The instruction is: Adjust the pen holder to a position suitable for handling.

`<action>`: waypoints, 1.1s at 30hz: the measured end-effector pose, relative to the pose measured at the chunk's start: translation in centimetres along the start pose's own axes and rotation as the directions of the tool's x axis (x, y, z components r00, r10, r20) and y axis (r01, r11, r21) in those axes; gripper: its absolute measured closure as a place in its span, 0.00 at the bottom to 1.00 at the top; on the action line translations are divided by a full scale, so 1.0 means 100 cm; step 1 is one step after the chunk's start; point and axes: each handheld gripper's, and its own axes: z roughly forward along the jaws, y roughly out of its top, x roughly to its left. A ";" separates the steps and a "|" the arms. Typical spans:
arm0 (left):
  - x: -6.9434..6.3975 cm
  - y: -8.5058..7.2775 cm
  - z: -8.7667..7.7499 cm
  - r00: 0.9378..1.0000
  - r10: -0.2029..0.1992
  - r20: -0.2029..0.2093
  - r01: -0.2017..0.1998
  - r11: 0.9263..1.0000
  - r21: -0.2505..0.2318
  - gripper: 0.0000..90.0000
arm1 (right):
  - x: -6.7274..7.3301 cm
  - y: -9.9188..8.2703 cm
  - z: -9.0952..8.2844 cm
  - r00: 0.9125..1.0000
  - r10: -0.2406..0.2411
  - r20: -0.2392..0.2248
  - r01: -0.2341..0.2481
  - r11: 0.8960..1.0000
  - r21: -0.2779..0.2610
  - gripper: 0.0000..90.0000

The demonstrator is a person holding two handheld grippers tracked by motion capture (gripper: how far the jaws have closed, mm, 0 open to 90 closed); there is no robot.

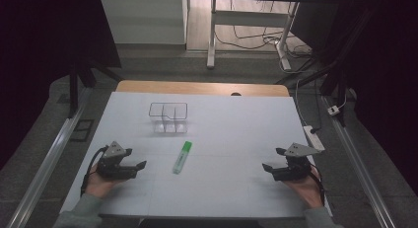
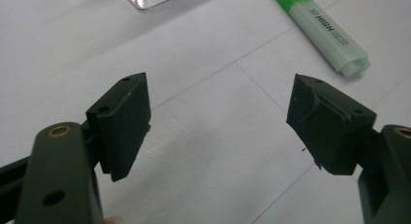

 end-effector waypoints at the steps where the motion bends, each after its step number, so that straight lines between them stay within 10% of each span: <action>1: 0.000 0.000 0.000 1.000 0.003 0.002 -0.003 1.000 0.001 0.26 | 0.000 0.002 0.000 1.000 0.014 -0.019 -0.015 1.000 -0.013 0.19; 33: 0.004 0.012 -0.001 1.000 0.014 0.001 -0.014 1.000 0.006 0.23 | -0.001 0.000 0.007 0.999 0.014 -0.039 -0.014 1.000 0.006 0.21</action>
